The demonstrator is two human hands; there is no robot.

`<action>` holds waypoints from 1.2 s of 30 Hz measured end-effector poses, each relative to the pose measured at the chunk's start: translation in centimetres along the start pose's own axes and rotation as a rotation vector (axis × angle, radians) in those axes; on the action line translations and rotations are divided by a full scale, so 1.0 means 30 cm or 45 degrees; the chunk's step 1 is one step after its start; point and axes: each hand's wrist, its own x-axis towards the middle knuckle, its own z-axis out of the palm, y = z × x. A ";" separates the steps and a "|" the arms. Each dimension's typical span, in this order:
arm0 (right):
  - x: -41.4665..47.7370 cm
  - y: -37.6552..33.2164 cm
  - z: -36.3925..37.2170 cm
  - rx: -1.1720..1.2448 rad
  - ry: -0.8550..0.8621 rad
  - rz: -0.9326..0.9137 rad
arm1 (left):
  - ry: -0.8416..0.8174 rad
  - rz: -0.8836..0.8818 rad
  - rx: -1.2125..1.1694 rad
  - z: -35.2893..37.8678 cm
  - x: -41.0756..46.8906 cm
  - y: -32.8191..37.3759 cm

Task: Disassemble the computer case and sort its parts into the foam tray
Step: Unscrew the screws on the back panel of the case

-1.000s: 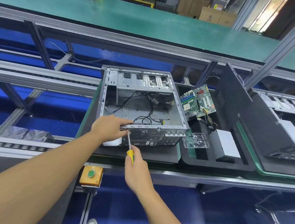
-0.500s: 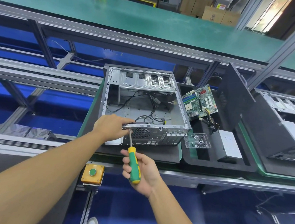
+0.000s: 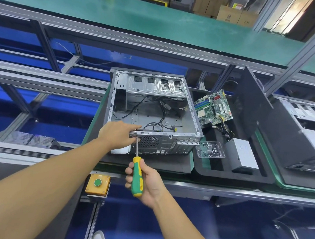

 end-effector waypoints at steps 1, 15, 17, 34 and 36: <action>0.001 0.008 0.018 -0.036 0.060 -0.013 | 0.001 0.005 0.000 0.000 0.001 -0.001; 0.000 -0.012 0.038 -0.969 0.590 -0.237 | -0.041 -0.033 -0.058 -0.006 -0.001 0.004; -0.012 -0.055 0.061 -0.694 0.470 -0.005 | -0.054 -0.035 -0.061 -0.006 0.001 0.002; -0.028 -0.075 0.020 -0.574 0.207 0.108 | -0.060 -0.009 -0.103 0.005 0.013 -0.012; -0.040 -0.097 0.020 -0.533 0.117 0.216 | -0.076 -0.012 -0.119 0.007 0.014 -0.012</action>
